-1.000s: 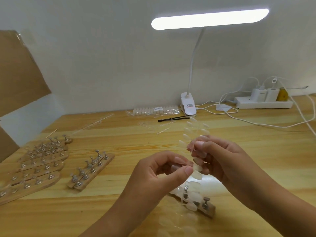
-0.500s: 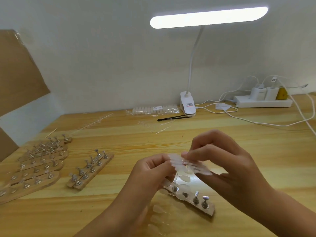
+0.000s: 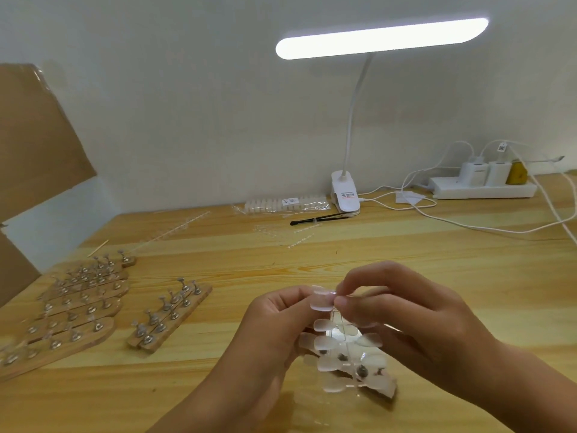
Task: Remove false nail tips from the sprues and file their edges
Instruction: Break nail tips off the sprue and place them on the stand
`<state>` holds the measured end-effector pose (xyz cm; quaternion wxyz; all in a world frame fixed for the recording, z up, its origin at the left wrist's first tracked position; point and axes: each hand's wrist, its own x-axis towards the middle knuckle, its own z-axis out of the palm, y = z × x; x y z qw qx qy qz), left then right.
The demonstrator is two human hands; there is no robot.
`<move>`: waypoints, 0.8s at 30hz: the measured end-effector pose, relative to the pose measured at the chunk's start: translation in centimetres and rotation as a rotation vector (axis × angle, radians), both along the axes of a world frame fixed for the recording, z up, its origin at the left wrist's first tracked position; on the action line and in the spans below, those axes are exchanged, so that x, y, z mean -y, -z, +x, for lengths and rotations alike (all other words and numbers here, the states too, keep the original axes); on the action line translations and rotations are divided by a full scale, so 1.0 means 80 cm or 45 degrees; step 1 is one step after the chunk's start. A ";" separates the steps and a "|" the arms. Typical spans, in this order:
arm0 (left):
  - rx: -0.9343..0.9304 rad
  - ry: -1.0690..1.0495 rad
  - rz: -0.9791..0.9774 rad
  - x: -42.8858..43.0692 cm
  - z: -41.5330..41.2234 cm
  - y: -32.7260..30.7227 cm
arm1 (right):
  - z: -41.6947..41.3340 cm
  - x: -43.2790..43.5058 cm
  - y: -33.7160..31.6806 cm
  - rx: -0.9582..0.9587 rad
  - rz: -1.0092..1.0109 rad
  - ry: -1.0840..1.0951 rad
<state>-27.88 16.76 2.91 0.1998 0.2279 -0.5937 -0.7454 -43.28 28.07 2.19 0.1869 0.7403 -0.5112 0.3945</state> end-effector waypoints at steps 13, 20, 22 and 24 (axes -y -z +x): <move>-0.029 0.159 -0.164 0.001 0.003 0.004 | 0.016 0.008 -0.024 1.491 0.133 -0.143; -0.045 0.136 -0.157 -0.001 0.006 -0.005 | 0.005 0.010 -0.026 1.795 0.481 -0.132; -0.044 0.117 -0.223 0.000 0.006 -0.004 | 0.003 0.011 -0.027 1.817 0.543 -0.135; -0.060 0.095 -0.289 0.001 0.006 -0.004 | 0.003 0.012 -0.029 1.842 0.589 -0.141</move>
